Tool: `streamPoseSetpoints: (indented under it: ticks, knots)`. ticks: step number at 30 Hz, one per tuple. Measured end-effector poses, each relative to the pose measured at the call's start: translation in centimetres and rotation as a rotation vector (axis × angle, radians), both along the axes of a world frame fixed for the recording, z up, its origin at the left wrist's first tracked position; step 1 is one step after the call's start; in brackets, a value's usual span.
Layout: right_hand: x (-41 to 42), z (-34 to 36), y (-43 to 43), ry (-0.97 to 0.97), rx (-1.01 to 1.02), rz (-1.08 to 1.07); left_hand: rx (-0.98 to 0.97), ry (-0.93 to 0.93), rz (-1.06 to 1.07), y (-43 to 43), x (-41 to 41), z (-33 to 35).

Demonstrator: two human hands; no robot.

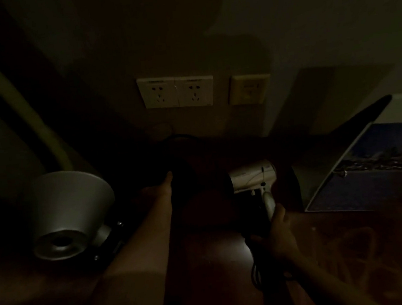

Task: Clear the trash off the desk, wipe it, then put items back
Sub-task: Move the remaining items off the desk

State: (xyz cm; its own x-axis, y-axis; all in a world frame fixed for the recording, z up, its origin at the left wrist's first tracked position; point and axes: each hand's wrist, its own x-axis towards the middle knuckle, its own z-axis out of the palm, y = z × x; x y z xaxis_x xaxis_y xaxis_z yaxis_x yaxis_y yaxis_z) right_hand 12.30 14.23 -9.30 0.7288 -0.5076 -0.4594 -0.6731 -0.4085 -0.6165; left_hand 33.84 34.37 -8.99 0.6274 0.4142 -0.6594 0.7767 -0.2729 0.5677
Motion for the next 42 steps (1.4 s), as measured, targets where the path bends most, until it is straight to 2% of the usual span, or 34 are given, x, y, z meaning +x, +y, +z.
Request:
streamPoseSetpoints:
  ticks: [5,10,13,17,21,24,26,29,33,38,42]
  knots:
    - [0.4,-1.0,-0.9,0.0,-0.007,0.027,-0.243,0.137,-0.126,0.9,3.6,-3.1]
    - [0.6,-0.9,-0.7,0.02,-0.01,0.034,-0.364,0.095,-0.153,1.2,2.4,-1.1]
    - [0.9,-0.6,-0.7,0.007,0.009,0.031,-0.361,0.085,-0.082,1.4,2.3,-3.5]
    - [0.7,-0.1,-1.0,-0.021,0.068,0.056,-0.292,-0.024,0.028,0.8,-2.8,0.7]
    - [-0.6,1.1,-2.2,-0.006,0.216,0.087,-0.22,-0.141,0.046,1.7,-7.3,1.0]
    - [-3.2,1.4,-2.5,0.071,0.566,-0.018,-0.273,-0.169,0.087,2.2,-10.4,1.4]
    - [-5.4,2.3,-1.6,0.023,0.66,-0.104,-0.267,-0.167,0.07,2.6,-12.8,1.6]
    - [-9.0,3.3,-0.4,-0.04,0.49,-0.239,-0.253,-0.162,0.002,2.9,-16.0,1.6]
    - [-14.1,4.9,0.9,-0.057,0.532,-0.318,-0.249,-0.102,-0.109,3.4,-19.1,2.2]
    - [-21.0,5.4,1.5,-0.013,0.472,-0.45,-0.25,-0.099,-0.228,2.6,-22.9,4.3]
    - [-26.8,6.7,0.6,-0.075,0.414,-0.538,-0.296,-0.081,-0.347,0.4,-26.8,6.2]
